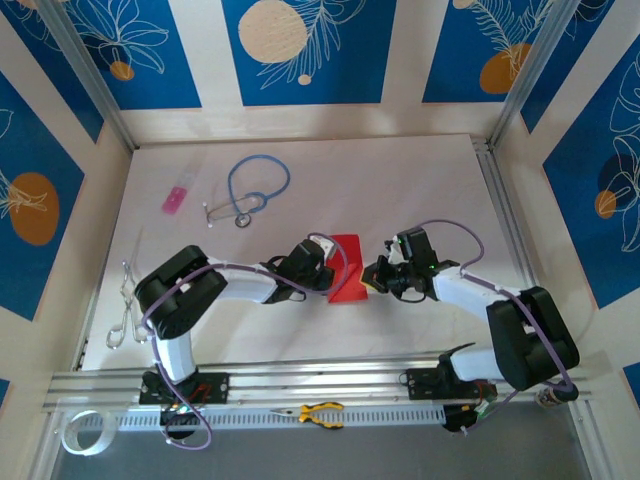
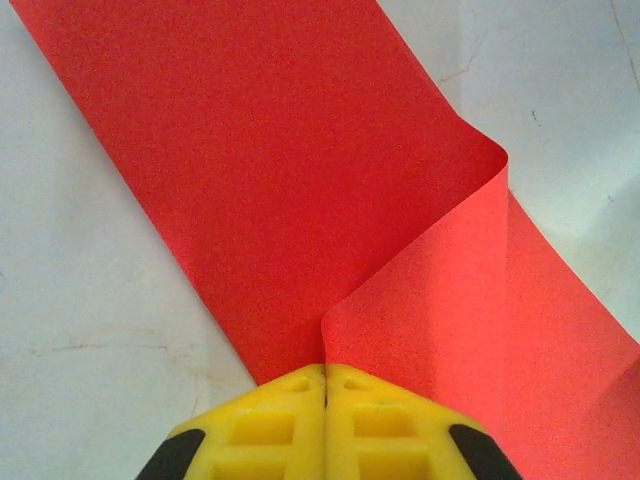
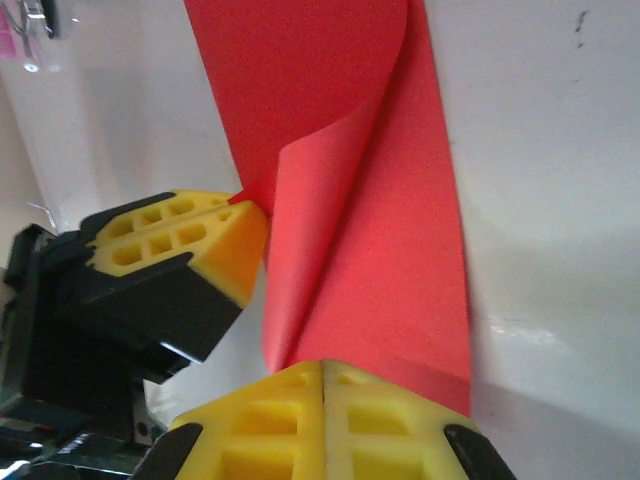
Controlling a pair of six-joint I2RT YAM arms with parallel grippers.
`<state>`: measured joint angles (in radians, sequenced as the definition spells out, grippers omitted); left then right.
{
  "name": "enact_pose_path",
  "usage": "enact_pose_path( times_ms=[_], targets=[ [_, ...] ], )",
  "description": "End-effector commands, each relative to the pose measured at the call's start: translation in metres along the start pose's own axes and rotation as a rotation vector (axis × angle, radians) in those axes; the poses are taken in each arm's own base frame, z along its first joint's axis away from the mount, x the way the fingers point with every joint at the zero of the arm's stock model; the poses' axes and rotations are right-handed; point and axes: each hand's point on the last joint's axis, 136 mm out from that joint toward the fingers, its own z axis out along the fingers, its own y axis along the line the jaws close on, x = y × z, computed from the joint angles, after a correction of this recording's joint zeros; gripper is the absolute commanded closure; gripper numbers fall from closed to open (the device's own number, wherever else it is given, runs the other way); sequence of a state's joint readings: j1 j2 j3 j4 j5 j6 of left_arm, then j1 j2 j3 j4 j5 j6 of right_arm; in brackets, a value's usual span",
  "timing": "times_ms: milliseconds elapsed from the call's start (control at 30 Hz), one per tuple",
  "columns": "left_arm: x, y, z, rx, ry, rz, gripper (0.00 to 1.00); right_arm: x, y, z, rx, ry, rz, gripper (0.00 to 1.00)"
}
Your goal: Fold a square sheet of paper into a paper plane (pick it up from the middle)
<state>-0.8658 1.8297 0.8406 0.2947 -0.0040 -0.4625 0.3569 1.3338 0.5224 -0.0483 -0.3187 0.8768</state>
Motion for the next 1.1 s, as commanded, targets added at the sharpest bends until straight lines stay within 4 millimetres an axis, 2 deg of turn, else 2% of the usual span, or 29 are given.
enact_pose_path(
  times_ms=[0,267,467,833,1067],
  targets=[
    [0.016,0.010,0.005,-0.015,0.054,-0.027,1.00,-0.006,0.022,0.002,-0.088,0.019,0.030,0.99],
    [0.020,0.011,0.005,-0.013,0.064,-0.041,1.00,-0.009,0.032,0.031,-0.076,0.040,0.052,1.00],
    [0.019,0.011,0.005,-0.012,0.060,-0.044,1.00,-0.011,0.035,0.045,-0.054,0.033,0.048,1.00],
    [0.020,0.010,0.005,-0.006,0.060,-0.042,1.00,-0.007,0.020,0.058,-0.026,0.047,0.076,1.00],
    [0.021,0.011,0.005,-0.007,0.063,-0.038,1.00,-0.002,-0.002,0.062,0.018,0.053,0.103,1.00]
  ],
)
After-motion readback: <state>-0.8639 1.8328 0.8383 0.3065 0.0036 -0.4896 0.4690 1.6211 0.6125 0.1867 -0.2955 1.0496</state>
